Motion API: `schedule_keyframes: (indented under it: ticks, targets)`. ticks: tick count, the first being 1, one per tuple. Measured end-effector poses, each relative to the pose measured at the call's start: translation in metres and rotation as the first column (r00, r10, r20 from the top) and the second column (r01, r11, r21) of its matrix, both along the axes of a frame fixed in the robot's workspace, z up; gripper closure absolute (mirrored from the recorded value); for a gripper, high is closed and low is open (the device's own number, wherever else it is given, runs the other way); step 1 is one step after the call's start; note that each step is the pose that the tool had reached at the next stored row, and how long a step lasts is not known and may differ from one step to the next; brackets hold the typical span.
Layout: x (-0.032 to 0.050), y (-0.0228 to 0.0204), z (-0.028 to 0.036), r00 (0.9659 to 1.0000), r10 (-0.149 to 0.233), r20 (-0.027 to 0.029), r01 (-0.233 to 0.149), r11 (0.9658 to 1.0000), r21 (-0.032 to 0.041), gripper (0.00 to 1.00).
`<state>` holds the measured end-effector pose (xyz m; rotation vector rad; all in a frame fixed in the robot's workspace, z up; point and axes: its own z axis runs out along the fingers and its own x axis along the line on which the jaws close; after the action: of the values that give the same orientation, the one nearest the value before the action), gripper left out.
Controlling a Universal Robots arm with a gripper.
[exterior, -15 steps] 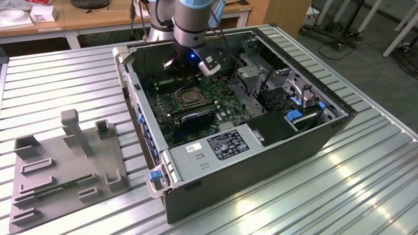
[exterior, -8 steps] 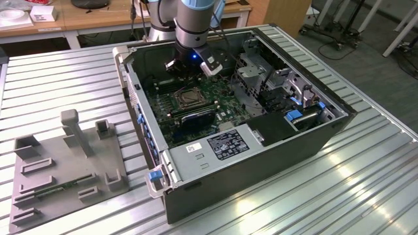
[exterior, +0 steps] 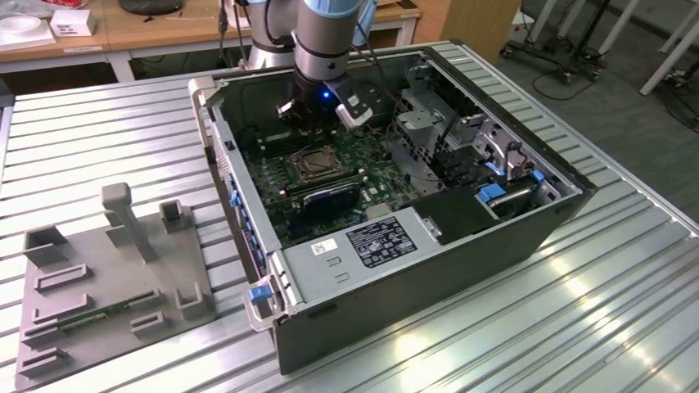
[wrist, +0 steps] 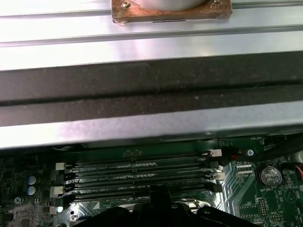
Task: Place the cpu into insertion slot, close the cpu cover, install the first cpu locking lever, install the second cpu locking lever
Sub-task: 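Install the first cpu locking lever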
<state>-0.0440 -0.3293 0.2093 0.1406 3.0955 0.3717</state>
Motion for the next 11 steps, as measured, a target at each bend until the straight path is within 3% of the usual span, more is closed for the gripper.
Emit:
schedule_keyframes:
  ticks: [11]
  targets:
    - [0.0,0.0014,-0.0012,1.0,0.0,0.0,0.0,1.0,-0.0002,0.89]
